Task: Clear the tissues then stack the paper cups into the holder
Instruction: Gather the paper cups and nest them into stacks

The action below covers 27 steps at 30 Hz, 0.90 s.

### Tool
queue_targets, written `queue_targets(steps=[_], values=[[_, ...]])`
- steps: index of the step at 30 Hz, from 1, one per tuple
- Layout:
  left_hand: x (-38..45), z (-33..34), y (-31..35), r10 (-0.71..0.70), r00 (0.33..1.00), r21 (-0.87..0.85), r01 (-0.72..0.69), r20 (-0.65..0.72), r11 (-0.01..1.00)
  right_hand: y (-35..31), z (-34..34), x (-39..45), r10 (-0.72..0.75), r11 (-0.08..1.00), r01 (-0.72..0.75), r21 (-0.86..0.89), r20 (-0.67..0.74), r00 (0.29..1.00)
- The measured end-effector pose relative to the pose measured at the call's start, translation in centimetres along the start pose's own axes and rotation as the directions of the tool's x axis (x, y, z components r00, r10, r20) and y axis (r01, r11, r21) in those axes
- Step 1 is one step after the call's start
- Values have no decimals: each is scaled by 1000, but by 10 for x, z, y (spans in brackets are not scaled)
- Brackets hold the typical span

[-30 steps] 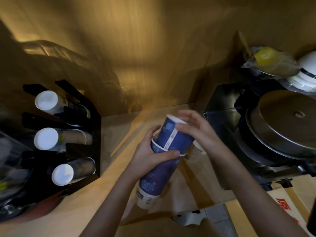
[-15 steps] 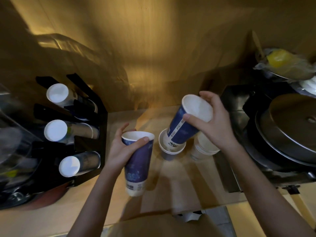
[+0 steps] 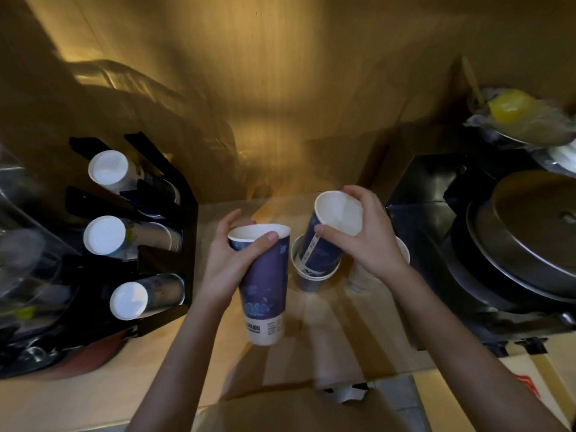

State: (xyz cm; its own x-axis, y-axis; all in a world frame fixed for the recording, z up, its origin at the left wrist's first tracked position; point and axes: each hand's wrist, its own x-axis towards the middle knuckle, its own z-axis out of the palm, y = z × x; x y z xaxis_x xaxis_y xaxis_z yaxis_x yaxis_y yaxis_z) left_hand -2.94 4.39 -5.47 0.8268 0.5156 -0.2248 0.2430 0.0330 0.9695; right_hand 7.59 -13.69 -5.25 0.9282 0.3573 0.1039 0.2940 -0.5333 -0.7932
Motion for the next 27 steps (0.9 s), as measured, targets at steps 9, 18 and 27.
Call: queue_targets(steps=[9,18,27], values=[[-18,26,74,677,728,222,-647,-105,730,28,48,-14,-23,998,35,-47,222,975],[5,70,7,478,878,269,-468,33,842,49,59,-20,9,980,-43,194,172,985],[17,71,-53,265,935,449,-346,234,824,54,66,-26,84,982,-104,160,130,988]])
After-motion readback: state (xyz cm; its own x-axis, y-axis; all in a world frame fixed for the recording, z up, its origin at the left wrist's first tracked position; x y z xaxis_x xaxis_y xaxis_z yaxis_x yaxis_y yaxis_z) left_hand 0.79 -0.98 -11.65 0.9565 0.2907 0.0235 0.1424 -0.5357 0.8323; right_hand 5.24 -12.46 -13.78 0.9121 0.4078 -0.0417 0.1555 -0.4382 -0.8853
